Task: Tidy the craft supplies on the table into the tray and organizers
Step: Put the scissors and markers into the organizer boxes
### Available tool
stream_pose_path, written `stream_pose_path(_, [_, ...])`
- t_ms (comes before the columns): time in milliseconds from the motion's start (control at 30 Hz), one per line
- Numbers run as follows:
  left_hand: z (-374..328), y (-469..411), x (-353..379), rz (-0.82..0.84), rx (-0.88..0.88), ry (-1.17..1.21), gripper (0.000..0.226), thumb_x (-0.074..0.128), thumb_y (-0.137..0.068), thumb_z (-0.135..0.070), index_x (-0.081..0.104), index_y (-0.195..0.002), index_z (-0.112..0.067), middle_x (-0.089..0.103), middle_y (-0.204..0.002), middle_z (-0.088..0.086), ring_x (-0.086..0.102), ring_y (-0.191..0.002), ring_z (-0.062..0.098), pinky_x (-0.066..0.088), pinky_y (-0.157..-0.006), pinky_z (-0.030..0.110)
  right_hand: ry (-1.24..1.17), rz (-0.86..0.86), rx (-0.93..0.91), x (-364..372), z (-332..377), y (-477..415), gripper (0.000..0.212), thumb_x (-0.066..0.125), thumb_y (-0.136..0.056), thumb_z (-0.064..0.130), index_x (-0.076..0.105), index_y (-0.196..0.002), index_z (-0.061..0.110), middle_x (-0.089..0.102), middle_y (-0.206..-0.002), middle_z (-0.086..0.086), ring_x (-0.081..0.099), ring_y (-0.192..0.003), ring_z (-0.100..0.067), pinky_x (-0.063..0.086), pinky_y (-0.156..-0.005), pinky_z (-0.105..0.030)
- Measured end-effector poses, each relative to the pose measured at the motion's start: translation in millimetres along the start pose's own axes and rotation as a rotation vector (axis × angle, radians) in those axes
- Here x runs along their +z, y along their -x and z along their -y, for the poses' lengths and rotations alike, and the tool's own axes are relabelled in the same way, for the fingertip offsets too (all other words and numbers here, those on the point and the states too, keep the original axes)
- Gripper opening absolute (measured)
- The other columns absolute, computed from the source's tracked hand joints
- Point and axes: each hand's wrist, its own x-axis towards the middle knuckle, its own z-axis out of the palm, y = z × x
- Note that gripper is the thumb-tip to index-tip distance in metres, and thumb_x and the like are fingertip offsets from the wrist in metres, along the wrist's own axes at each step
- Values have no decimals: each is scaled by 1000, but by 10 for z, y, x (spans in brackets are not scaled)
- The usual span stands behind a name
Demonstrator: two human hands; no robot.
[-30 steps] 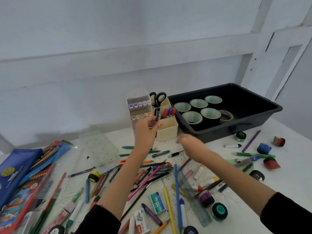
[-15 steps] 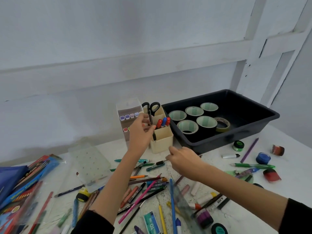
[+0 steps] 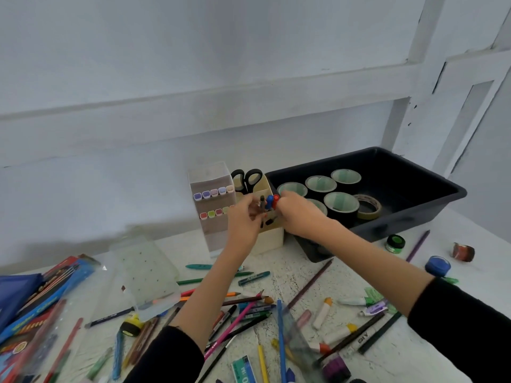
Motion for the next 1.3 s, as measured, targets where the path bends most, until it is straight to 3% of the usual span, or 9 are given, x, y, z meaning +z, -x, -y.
stream_pose_path(200, [161,58,196,56,-42,-24,28,60,-77,12,59,-85,-15,60,-78,-3,57,-70,8,50,-66,20,-129,-47,112,231,-4,-104,24,54,-85,-2,52,-107,7,58,-101,-13,57,-86,-26,45,-63,-32])
stream_pose_path(433, [170,76,209,150,-4,-106,14,64,-82,2,65,-95,-2,63,-83,2,55,-71,7,41,-63,6,-128,-89,91,329,-57,-71,23,59,-85,12,55,-108,14,61,-101,-10,51,-99,-27,45,-78,-36])
stream_pose_path(600, [165,139,100,246,5,-147,45,62,-80,7,57,-123,-4,63,-119,10,59,-110,20,45,-94,21,-153,-69,47,319,-76,31,40,59,-81,14,51,-120,16,61,-112,-5,49,-105,-26,43,-87,-37])
stream_pose_path(733, [162,295,-246,132,49,-161,42,58,-83,6,57,-122,-10,60,-120,1,54,-108,8,40,-83,5,-180,-283,-8,267,-6,207,41,58,-82,12,52,-122,14,53,-109,-6,44,-101,-22,38,-84,-31])
stream_pose_path(867, [243,465,-709,15,35,-118,34,61,-84,2,64,-111,-18,65,-107,-8,60,-95,4,51,-82,20,-215,-485,-171,246,197,367,23,58,-80,5,62,-101,12,56,-93,-2,48,-87,-17,39,-77,-29])
stream_pose_path(1000, [311,696,-1049,-32,-54,-161,25,60,-84,0,67,-98,-20,67,-92,-9,60,-81,0,48,-65,9,-260,-405,-260,358,386,414,15,58,-80,5,65,-90,14,60,-86,0,53,-84,-19,42,-75,-34])
stream_pose_path(1133, [415,944,-1186,39,-156,-246,11,65,-82,-5,69,-87,-14,66,-76,-3,58,-67,0,43,-61,4,-367,-243,-238,531,575,408,16,56,-86,5,68,-93,11,65,-90,-2,50,-85,-12,43,-81,-29])
stream_pose_path(1233, [507,1098,-1161,168,-291,-364,4,67,-81,-14,67,-77,-14,63,-69,-2,56,-64,6,44,-61,15,-361,-94,-211,705,699,367,19,55,-88,7,69,-101,11,67,-98,-4,50,-87,-11,45,-87,-30])
stream_pose_path(1300, [551,1201,-1096,265,-342,-457,9,65,-81,-17,68,-75,-11,64,-70,0,59,-68,12,49,-65,24,-318,-9,-177,810,773,337,22,55,-90,8,67,-109,11,65,-109,-5,53,-100,-17,44,-91,-31])
